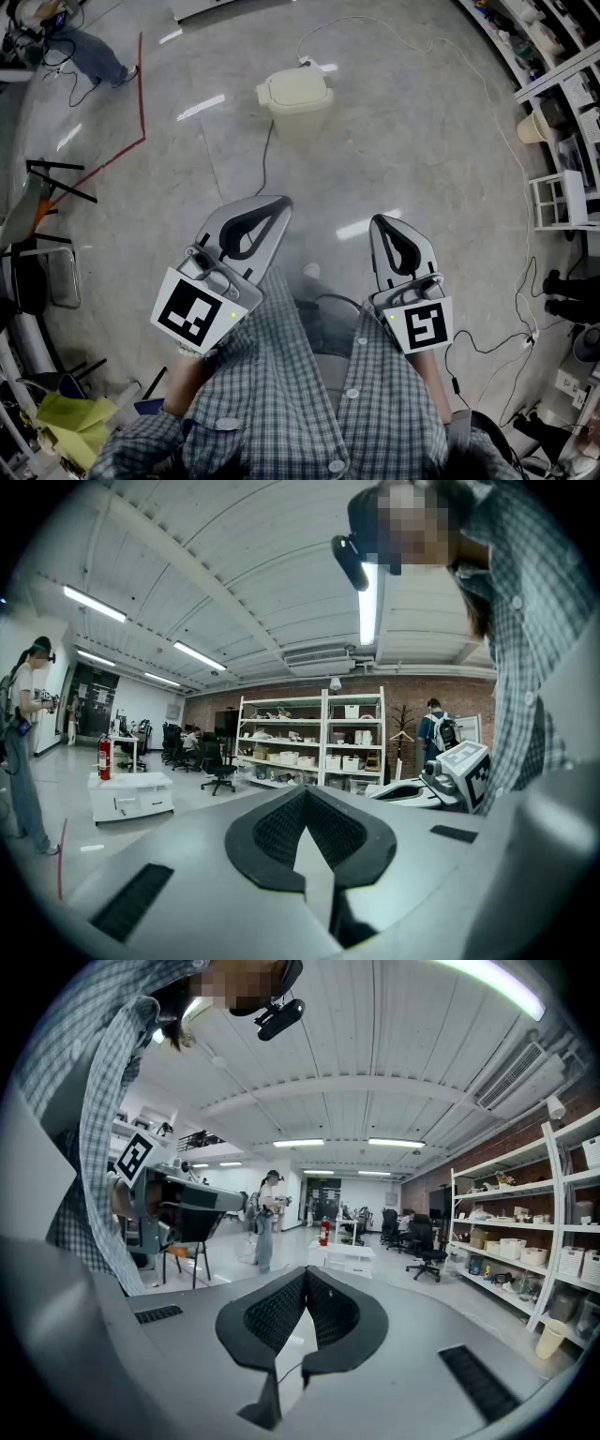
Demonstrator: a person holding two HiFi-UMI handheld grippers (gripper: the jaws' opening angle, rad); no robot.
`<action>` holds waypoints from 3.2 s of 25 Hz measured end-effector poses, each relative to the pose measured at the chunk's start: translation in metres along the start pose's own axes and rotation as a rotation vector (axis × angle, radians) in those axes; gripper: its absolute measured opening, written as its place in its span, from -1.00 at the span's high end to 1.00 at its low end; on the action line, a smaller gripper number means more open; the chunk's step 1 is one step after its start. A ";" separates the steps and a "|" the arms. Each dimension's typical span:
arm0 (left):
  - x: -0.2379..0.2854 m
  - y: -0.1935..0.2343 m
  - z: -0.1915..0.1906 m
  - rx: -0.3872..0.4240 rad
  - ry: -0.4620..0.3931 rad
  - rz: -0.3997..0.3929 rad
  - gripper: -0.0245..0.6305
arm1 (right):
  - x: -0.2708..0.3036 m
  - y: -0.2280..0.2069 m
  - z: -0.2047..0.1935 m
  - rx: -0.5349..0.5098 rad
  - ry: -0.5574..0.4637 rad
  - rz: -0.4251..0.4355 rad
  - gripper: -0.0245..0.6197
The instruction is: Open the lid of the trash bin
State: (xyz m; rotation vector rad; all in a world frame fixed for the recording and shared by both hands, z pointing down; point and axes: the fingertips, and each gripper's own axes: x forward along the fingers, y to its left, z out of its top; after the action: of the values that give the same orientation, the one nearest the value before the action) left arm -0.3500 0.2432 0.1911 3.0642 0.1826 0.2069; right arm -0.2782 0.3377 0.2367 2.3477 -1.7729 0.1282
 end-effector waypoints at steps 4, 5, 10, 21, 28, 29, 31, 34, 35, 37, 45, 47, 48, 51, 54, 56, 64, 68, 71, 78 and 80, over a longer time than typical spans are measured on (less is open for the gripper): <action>0.009 -0.004 -0.002 0.010 0.002 -0.016 0.93 | -0.002 -0.007 -0.005 -0.004 -0.004 -0.004 0.86; 0.012 -0.006 -0.002 0.009 0.003 -0.021 0.93 | -0.003 -0.009 -0.007 -0.002 -0.002 -0.008 0.86; 0.025 -0.010 0.002 0.013 -0.002 -0.052 0.93 | -0.007 -0.019 -0.009 0.003 0.005 -0.030 0.86; 0.056 0.017 0.010 0.006 -0.018 -0.057 0.93 | 0.014 -0.046 -0.006 0.028 0.002 -0.072 0.86; 0.093 0.039 0.022 0.027 -0.017 -0.098 0.93 | 0.043 -0.078 0.000 0.038 0.011 -0.104 0.86; 0.098 0.042 0.022 0.026 -0.008 -0.105 0.93 | 0.048 -0.081 0.001 0.042 0.013 -0.107 0.86; 0.110 0.050 0.025 0.023 0.003 -0.120 0.93 | 0.059 -0.090 0.004 0.046 0.016 -0.111 0.86; 0.126 0.067 0.031 0.018 0.007 -0.140 0.93 | 0.077 -0.101 0.011 0.048 0.021 -0.125 0.86; 0.131 0.073 0.032 0.017 0.008 -0.147 0.93 | 0.083 -0.105 0.012 0.049 0.023 -0.132 0.86; 0.142 0.082 0.033 0.017 0.009 -0.160 0.93 | 0.091 -0.114 0.012 0.054 0.032 -0.146 0.86; 0.176 0.130 0.043 0.013 -0.007 -0.172 0.93 | 0.140 -0.146 0.023 0.039 0.041 -0.174 0.86; 0.182 0.143 0.046 0.017 -0.013 -0.171 0.93 | 0.152 -0.152 0.027 0.027 0.041 -0.177 0.86; 0.184 0.148 0.047 0.017 -0.016 -0.172 0.93 | 0.158 -0.154 0.029 0.023 0.039 -0.178 0.86; 0.189 0.163 0.049 0.018 -0.025 -0.174 0.93 | 0.174 -0.157 0.033 0.014 0.032 -0.180 0.86; 0.197 0.178 0.053 0.019 -0.033 -0.173 0.93 | 0.189 -0.163 0.038 0.007 0.032 -0.180 0.86; 0.202 0.185 0.056 0.020 -0.038 -0.174 0.93 | 0.197 -0.169 0.041 0.003 0.035 -0.184 0.86; 0.205 0.207 0.056 -0.001 -0.063 -0.175 0.93 | 0.215 -0.176 0.043 -0.017 0.053 -0.199 0.86; 0.199 0.219 0.061 -0.006 -0.107 -0.158 0.93 | 0.224 -0.172 0.045 -0.030 0.064 -0.185 0.86; 0.194 0.224 0.060 -0.011 -0.112 -0.137 0.93 | 0.228 -0.169 0.046 -0.038 0.075 -0.168 0.86; 0.192 0.235 0.053 -0.016 -0.094 -0.081 0.93 | 0.239 -0.173 0.044 -0.055 0.082 -0.125 0.86; 0.195 0.237 0.054 -0.020 -0.088 -0.062 0.93 | 0.243 -0.179 0.046 -0.062 0.077 -0.112 0.86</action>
State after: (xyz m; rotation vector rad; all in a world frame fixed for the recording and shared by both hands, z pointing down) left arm -0.1239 0.0292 0.1807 3.0352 0.2691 0.0696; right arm -0.0413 0.1461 0.2183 2.3584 -1.5843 0.1425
